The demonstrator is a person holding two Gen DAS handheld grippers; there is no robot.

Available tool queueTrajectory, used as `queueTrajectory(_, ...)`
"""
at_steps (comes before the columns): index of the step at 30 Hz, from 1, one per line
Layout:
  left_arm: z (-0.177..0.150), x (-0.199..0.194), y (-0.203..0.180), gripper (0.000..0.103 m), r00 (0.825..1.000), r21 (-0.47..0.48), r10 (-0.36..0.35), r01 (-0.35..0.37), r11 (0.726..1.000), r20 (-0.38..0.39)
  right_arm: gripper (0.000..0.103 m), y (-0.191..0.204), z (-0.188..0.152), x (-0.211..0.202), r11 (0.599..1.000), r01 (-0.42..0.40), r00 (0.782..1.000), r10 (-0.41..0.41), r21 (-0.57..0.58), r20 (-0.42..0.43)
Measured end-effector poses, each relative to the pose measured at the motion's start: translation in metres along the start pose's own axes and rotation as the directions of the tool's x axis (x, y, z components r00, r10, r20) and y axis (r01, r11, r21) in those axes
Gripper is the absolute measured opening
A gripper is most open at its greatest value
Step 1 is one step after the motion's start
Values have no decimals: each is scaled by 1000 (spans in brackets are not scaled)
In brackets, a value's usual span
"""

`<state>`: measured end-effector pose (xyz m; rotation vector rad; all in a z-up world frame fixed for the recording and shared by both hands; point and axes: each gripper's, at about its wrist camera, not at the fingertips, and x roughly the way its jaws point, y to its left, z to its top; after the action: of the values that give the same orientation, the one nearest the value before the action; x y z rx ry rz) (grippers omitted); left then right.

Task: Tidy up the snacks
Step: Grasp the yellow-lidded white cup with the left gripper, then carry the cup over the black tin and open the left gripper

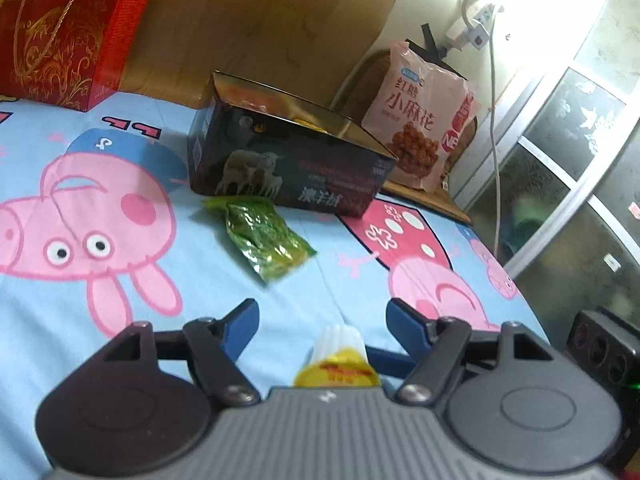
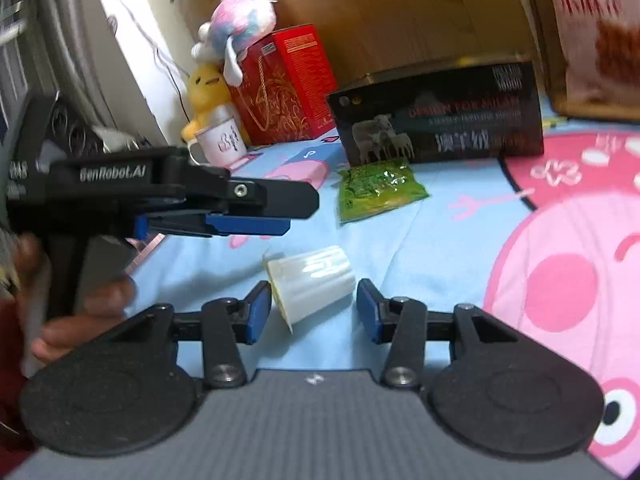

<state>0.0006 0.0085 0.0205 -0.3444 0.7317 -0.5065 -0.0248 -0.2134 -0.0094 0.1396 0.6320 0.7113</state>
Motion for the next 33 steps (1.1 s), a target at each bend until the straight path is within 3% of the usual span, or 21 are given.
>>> queueTrajectory(7, -13, 6, -5, 58, 999, 22, -9, 10, 1000, -47, 60, 27, -14, 11, 961, 131, 991, -134, -242, 5)
queueTrajectory(9, -17, 12, -3, 49, 997, 11, -23, 24, 1000, -70, 60, 26, -15, 11, 956, 141, 989, -145, -255, 7)
queueTrajectory(15, -17, 13, -5, 46, 997, 18, -40, 41, 999, -72, 59, 27, -16, 10, 953, 155, 987, -158, -259, 11)
queueTrajectory(16, -16, 13, -5, 45, 997, 17, -41, 42, 999, -70, 57, 27, -16, 10, 953, 161, 986, -163, -258, 15)
queueTrajectory(18, -13, 12, -6, 44, 997, 23, -40, 42, 999, -60, 36, 30, -16, 9, 949, 180, 984, -179, -260, 27)
queueTrajectory(19, -10, 11, -7, 44, 998, 30, -39, 40, 999, -53, 33, 31, -15, 10, 949, 182, 983, -181, -258, 28)
queueTrajectory(25, 24, 9, -16, 44, 999, 96, -42, 39, 995, 26, 28, 30, 3, 17, 936, 245, 968, -221, -255, 117)
queueTrajectory(33, 97, 31, -36, 47, 990, 179, -14, -11, 984, 140, 28, 12, 65, 39, 898, 341, 928, -274, -277, 254)
